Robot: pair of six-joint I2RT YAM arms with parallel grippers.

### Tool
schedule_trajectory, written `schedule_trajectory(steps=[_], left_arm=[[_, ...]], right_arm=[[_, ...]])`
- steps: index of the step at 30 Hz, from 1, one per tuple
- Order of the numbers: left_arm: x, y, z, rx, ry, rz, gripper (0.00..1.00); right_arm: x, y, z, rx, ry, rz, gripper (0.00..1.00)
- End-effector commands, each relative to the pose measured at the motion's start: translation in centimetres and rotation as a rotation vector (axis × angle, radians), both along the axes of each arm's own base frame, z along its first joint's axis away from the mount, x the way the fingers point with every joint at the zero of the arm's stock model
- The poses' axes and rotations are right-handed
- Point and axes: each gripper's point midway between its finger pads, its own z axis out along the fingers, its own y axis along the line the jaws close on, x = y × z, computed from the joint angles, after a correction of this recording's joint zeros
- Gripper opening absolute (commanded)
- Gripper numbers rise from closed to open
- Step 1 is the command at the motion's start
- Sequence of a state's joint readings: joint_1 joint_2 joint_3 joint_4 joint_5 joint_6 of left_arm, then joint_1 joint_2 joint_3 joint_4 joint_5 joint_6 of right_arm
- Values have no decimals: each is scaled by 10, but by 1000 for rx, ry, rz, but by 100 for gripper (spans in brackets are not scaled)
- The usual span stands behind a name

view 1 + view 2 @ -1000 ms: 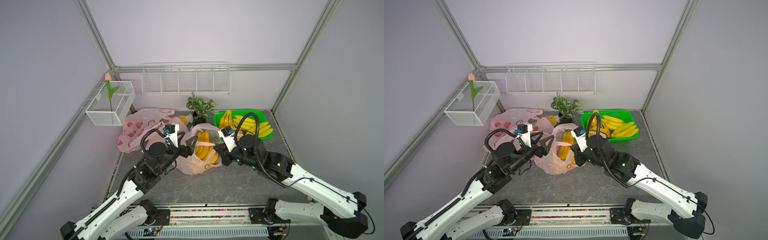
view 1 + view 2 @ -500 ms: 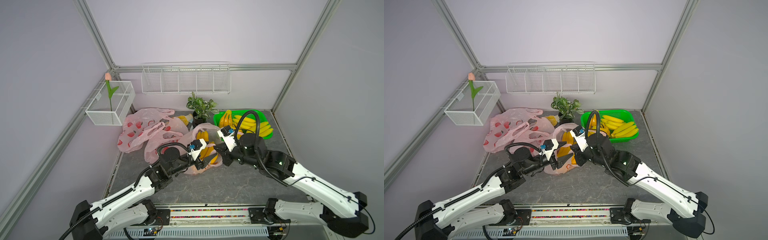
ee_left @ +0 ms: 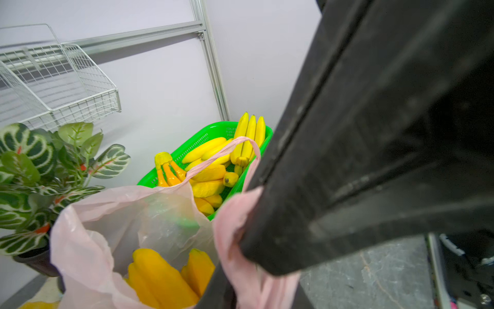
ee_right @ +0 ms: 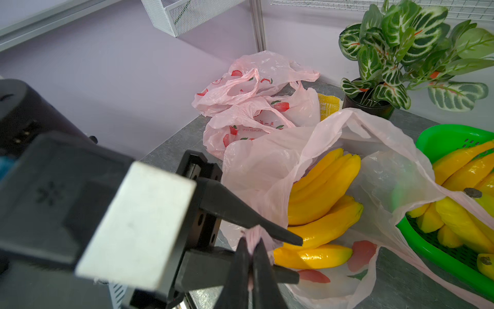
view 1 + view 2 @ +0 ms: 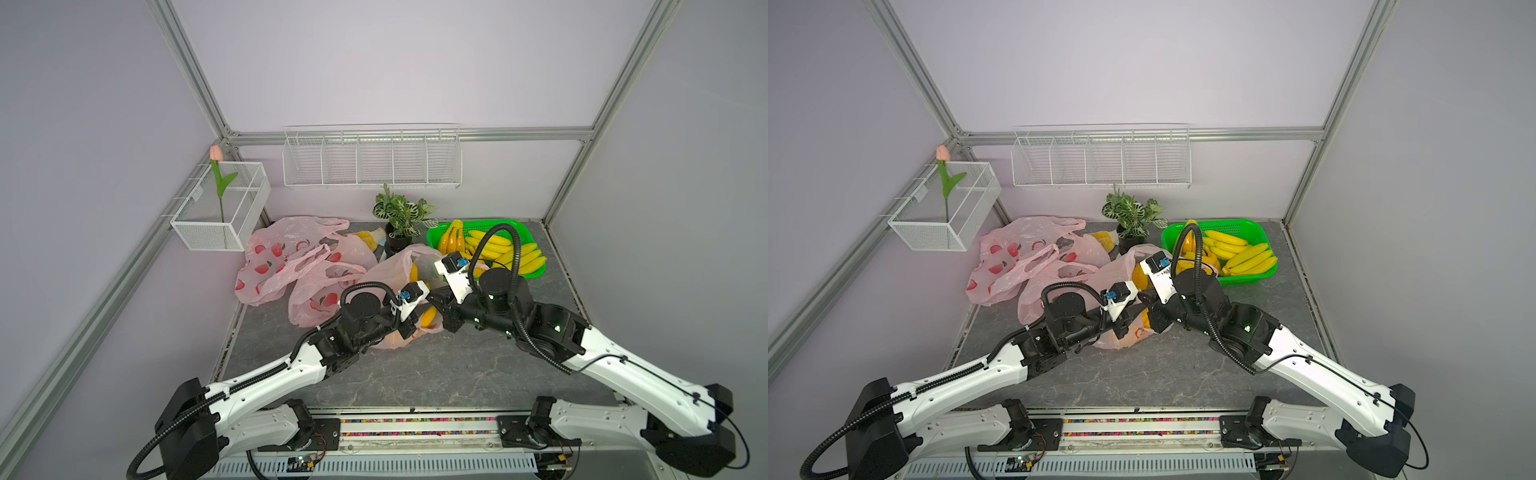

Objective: Place the banana into a plastic bag & tie a knot
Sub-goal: Adjust the plastic bag at the center of the board.

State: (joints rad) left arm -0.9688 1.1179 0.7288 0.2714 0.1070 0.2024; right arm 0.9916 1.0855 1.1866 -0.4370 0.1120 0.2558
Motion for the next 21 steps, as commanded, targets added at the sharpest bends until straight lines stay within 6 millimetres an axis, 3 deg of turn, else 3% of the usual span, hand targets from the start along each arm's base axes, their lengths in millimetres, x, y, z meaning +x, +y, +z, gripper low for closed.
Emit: schedule_trajectory(steps=[1, 4, 7, 12, 16, 21], left_arm=[[8, 4, 2, 0, 4, 53, 10], [16, 10, 2, -25, 38, 115, 0], [21, 17, 7, -60, 61, 166, 0], [23, 23, 9, -73, 64, 195, 0], [21, 26, 11, -85, 60, 199, 0], [20, 29, 13, -84, 56, 203, 0]], right_arm=[[7, -10, 12, 60, -19, -49, 7], [11, -16, 11, 56, -10, -70, 13], [9, -31, 10, 28, -32, -86, 37], [23, -98, -8, -78, -54, -274, 56], [47, -145, -44, -124, 35, -427, 58], [83, -172, -78, -55, 142, -517, 53]])
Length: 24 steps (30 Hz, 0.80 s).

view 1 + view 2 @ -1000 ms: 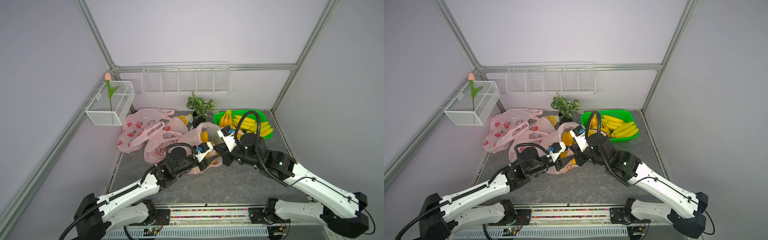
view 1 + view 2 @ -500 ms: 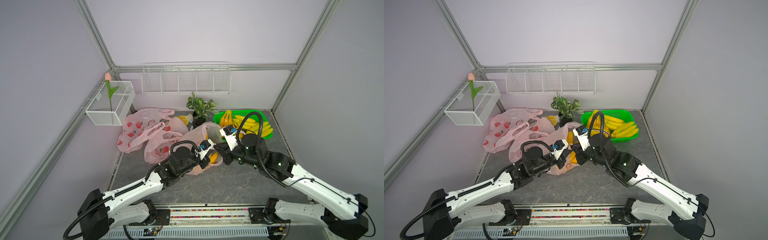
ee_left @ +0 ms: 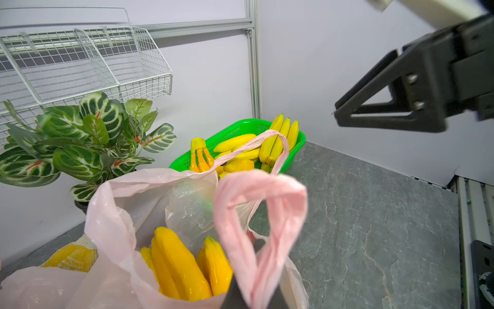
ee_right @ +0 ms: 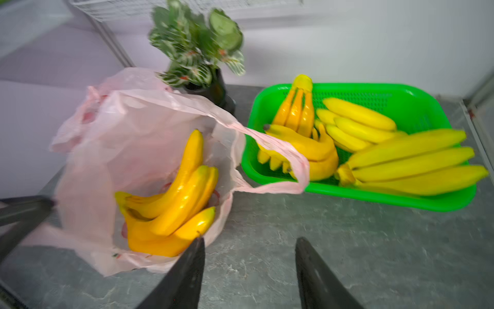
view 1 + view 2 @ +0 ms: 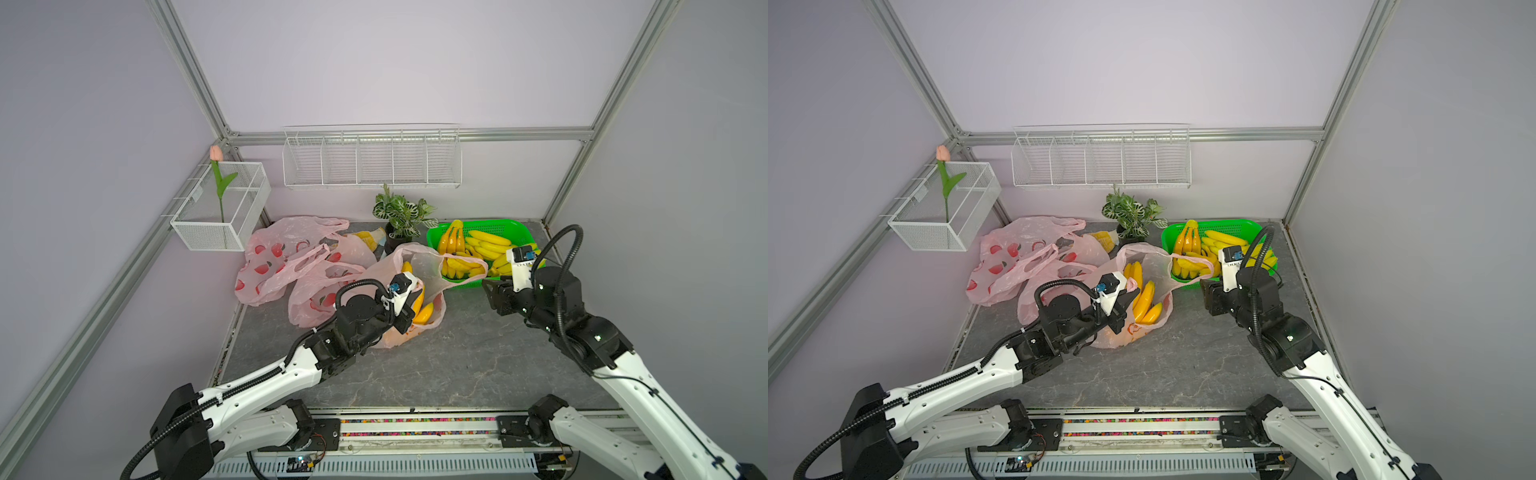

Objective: Place the banana into a plastic bag & tie a knot
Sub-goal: Adjust the plastic bag at the center of the board.

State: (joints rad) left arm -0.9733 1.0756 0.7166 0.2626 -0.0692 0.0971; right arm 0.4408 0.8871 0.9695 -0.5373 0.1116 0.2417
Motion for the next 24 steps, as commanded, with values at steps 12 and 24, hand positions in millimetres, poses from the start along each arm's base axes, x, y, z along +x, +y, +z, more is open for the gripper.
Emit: schedule_trajectory(steps=[12, 24], left_arm=[[2, 10, 3, -8, -8, 37, 0], [3, 17, 2, -12, -6, 58, 0]], right_arm=[[72, 12, -54, 48, -5, 53, 56], [105, 7, -53, 20, -41, 13, 35]])
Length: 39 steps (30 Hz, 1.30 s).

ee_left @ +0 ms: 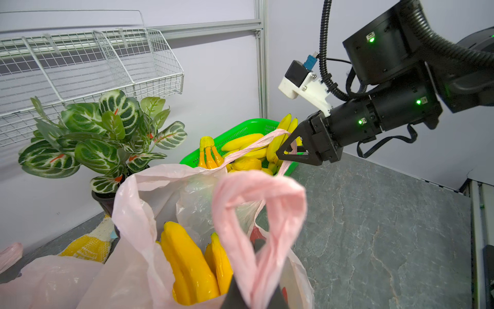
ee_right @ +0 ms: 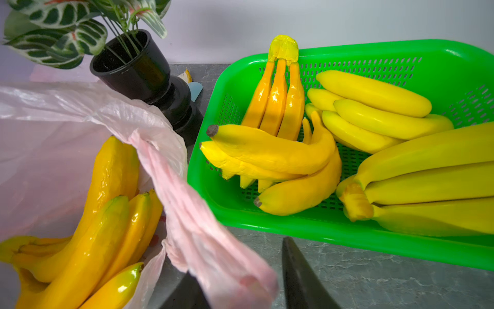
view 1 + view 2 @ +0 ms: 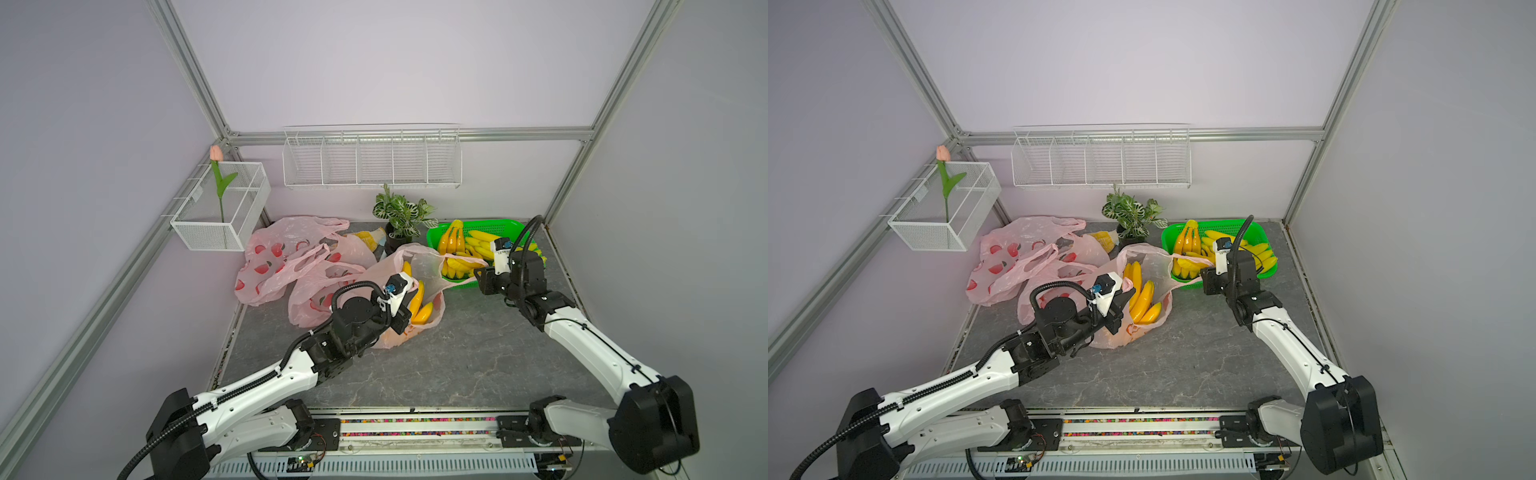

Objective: Place the banana into a plastic bag & tie a knot
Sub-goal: Adjust the plastic bag at the center of the board.

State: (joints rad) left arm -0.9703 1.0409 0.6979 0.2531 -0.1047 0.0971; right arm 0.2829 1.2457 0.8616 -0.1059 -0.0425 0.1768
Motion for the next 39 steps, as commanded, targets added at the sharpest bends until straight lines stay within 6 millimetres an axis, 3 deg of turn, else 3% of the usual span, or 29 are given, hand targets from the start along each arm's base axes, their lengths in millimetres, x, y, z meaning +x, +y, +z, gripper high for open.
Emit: schedule_trajectory(steps=[1, 6, 9, 18, 22, 24, 27, 33, 39], left_arm=[[1, 7, 2, -10, -3, 21, 0], [3, 12, 6, -23, 4, 43, 0], [3, 16, 19, -51, 7, 63, 0], [7, 74, 122, -252, -34, 279, 0], [9, 89, 145, -307, -59, 329, 0], [14, 90, 146, -312, -49, 345, 0], [25, 83, 139, -296, -6, 339, 0], [47, 29, 104, -112, 115, 190, 0], [70, -12, 72, 64, 303, 150, 0]], right_arm=[[13, 2, 29, 6, -89, 3, 33], [9, 2, 52, 14, -116, 9, 13], [-4, 3, 75, 11, -128, 16, 8], [-57, 19, 180, -3, -105, 95, 7], [-76, 33, 220, 47, -151, 160, 6], [-79, 39, 225, 73, -157, 188, 6], [-78, 50, 214, 55, -134, 239, 7], [-76, 79, 182, -59, -127, 363, 7], [-81, 117, 186, -179, -251, 492, 7]])
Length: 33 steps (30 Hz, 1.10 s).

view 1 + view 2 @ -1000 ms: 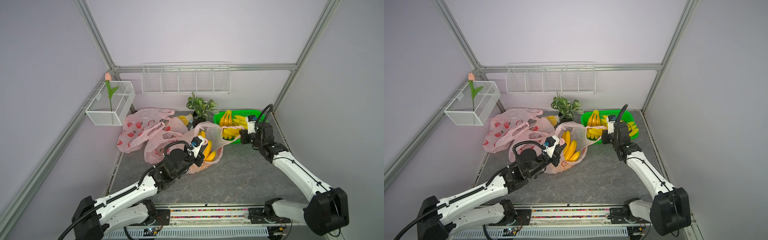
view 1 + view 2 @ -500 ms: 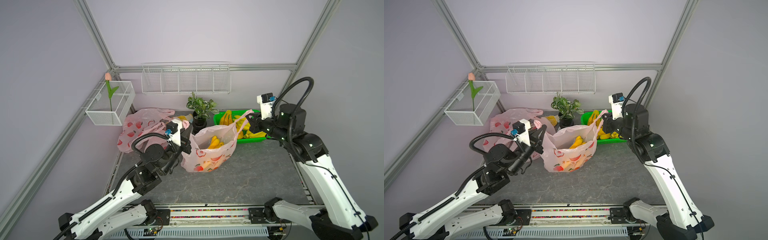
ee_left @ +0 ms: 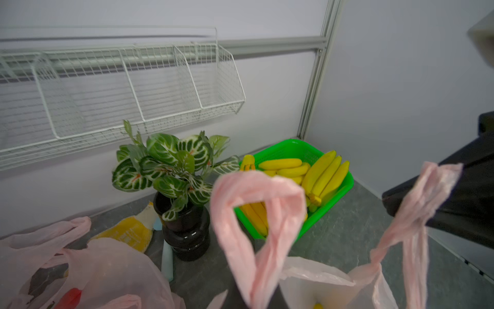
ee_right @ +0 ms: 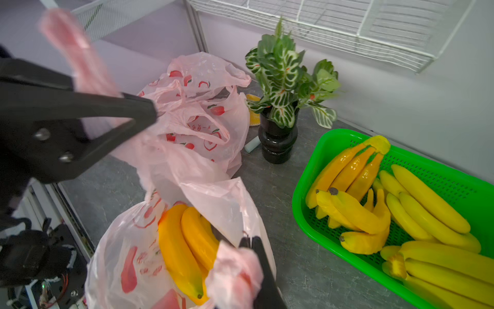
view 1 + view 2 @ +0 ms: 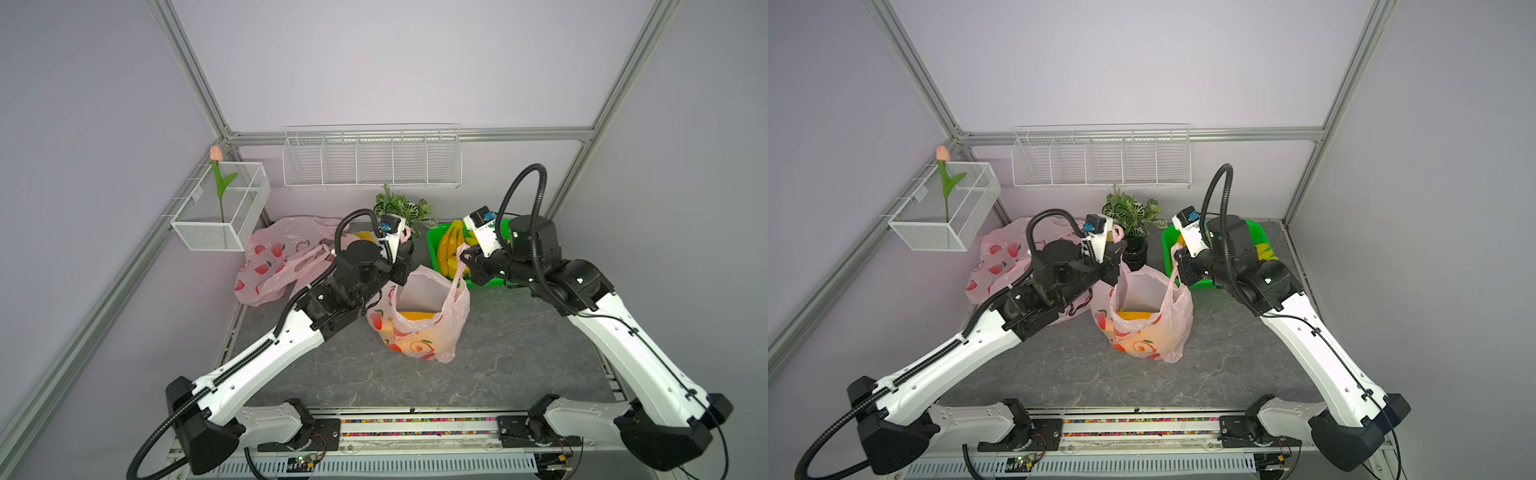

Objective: Place the banana into a plastic bag & tie a knot
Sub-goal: Adjust the plastic bag at the center of the board, then cross the plastic bag at the center of the board.

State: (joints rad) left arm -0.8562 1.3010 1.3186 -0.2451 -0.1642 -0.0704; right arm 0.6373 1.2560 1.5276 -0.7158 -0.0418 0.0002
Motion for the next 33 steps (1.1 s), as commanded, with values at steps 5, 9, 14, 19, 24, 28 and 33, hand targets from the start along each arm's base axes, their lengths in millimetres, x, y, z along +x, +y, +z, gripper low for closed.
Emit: schedule_trajectory(steps=[5, 9, 14, 19, 24, 28, 33], left_arm=[[-16, -43, -31, 124, 217, -244, 0], [-31, -48, -32, 109, 222, -332, 0], [-22, -25, -14, 56, 141, -200, 0], [-18, -12, 5, 25, 141, -165, 0], [-18, -26, -25, 96, 211, -227, 0], [-21, -41, -46, 120, 270, -291, 0], [-31, -52, -50, 105, 282, -380, 3]], right_arm=[[9, 19, 20, -77, -186, 101, 7], [18, 15, 15, -116, -213, 66, 7], [36, 8, 31, -95, -236, 6, 7], [44, 14, 41, -94, -243, 17, 7], [40, 16, 16, -125, -198, 47, 7], [28, 19, -8, -135, -165, 75, 7], [9, 21, -13, -106, -169, 118, 7]])
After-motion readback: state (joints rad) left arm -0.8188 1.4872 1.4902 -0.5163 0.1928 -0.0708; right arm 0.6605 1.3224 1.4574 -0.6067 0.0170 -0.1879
